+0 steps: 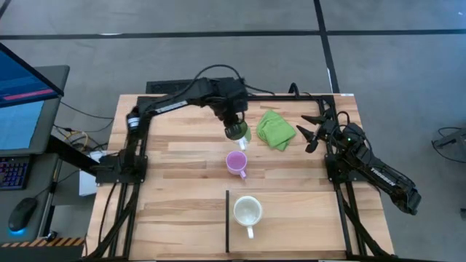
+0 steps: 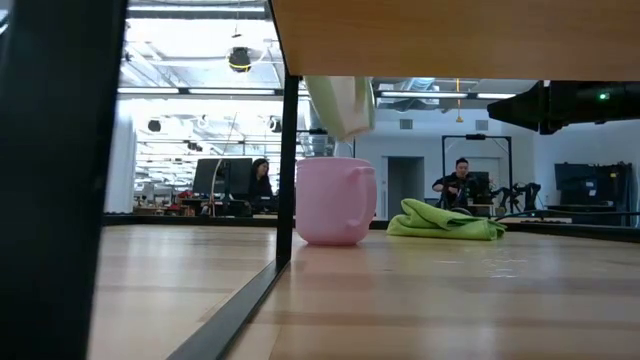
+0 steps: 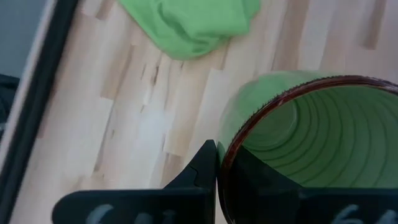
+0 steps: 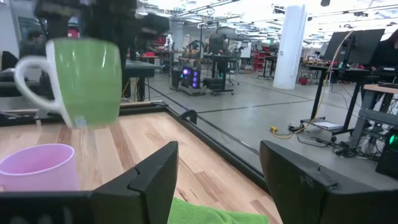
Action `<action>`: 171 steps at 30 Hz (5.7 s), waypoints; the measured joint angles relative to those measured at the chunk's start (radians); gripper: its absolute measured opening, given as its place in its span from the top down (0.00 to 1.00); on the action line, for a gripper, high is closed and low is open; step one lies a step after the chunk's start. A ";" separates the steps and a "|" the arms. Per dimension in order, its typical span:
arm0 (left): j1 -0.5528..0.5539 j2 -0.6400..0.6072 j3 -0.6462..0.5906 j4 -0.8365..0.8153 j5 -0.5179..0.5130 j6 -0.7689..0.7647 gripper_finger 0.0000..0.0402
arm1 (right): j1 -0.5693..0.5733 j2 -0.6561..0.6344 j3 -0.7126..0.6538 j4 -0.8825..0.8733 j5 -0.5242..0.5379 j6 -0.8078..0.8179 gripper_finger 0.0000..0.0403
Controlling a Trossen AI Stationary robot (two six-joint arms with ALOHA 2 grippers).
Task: Stack small to large cups/mugs on shelf
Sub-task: Put the green mug on the shelf
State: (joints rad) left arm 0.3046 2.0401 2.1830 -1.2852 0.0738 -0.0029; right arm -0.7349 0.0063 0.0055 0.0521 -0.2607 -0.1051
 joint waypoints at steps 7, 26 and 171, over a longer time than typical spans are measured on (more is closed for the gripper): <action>0.003 0.170 0.169 -0.118 0.001 0.021 0.99 | 0.000 0.000 0.000 0.000 0.000 0.000 0.38; -0.005 0.189 0.126 -0.155 0.014 0.089 0.99 | 0.000 0.000 0.000 0.000 0.000 0.000 0.38; -0.013 0.301 0.170 -0.133 -0.138 0.017 0.54 | 0.001 0.000 0.000 0.000 0.000 0.000 0.38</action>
State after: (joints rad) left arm 0.2916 2.3408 2.3531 -1.4180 -0.0642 0.0143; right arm -0.7341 0.0060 0.0055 0.0524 -0.2607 -0.1047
